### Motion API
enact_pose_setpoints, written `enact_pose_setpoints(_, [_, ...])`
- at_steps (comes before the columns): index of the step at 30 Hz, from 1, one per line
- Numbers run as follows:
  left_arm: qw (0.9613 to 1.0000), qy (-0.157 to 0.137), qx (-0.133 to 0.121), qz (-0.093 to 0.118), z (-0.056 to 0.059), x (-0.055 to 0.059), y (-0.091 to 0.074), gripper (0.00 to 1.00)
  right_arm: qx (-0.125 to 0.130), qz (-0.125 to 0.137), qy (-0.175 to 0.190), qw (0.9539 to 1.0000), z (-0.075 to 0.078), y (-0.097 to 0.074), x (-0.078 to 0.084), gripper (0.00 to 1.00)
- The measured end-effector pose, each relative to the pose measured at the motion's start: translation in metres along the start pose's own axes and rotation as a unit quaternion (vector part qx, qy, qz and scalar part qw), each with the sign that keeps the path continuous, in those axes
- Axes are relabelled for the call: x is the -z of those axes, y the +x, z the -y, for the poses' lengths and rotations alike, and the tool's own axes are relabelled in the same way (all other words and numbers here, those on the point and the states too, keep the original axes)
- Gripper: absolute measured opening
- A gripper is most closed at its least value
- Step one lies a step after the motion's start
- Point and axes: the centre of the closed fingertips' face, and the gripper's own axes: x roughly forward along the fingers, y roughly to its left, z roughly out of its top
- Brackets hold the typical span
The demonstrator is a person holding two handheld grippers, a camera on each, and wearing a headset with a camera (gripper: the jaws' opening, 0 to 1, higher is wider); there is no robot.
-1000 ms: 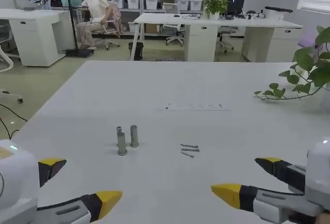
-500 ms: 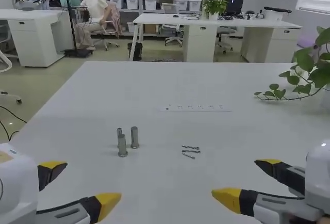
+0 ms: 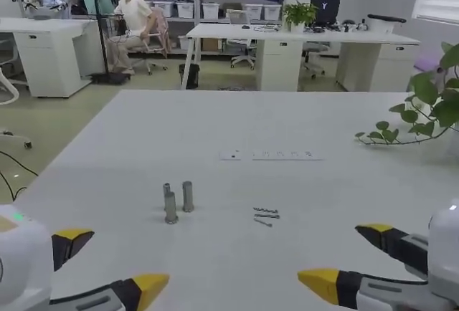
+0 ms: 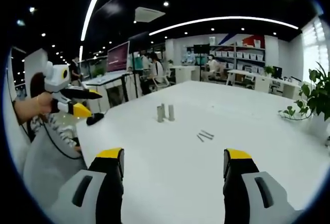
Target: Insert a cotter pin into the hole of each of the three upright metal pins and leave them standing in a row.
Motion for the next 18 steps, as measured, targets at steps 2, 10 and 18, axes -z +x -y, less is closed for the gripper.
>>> enact_pose_setpoints(2, [1.0, 0.0, 0.0, 0.001, 0.0003, -0.0005, -0.0002, 0.69, 0.0, 0.001, -0.003, 1.0, 0.0001, -0.0003, -0.0009, 0.8])
enact_pose_setpoints(10, [1.0, 0.002, -0.001, 0.0, 0.0005, -0.0011, -0.0009, 0.69, -0.004, -0.007, -0.002, 1.0, -0.0018, -0.0018, 0.0022, 0.8])
enact_pose_setpoints(18, [1.0, 0.002, -0.001, -0.001, 0.0019, -0.0008, -0.0027, 0.7, -0.007, -0.006, -0.004, 1.0, -0.0052, -0.0021, 0.002, 0.83])
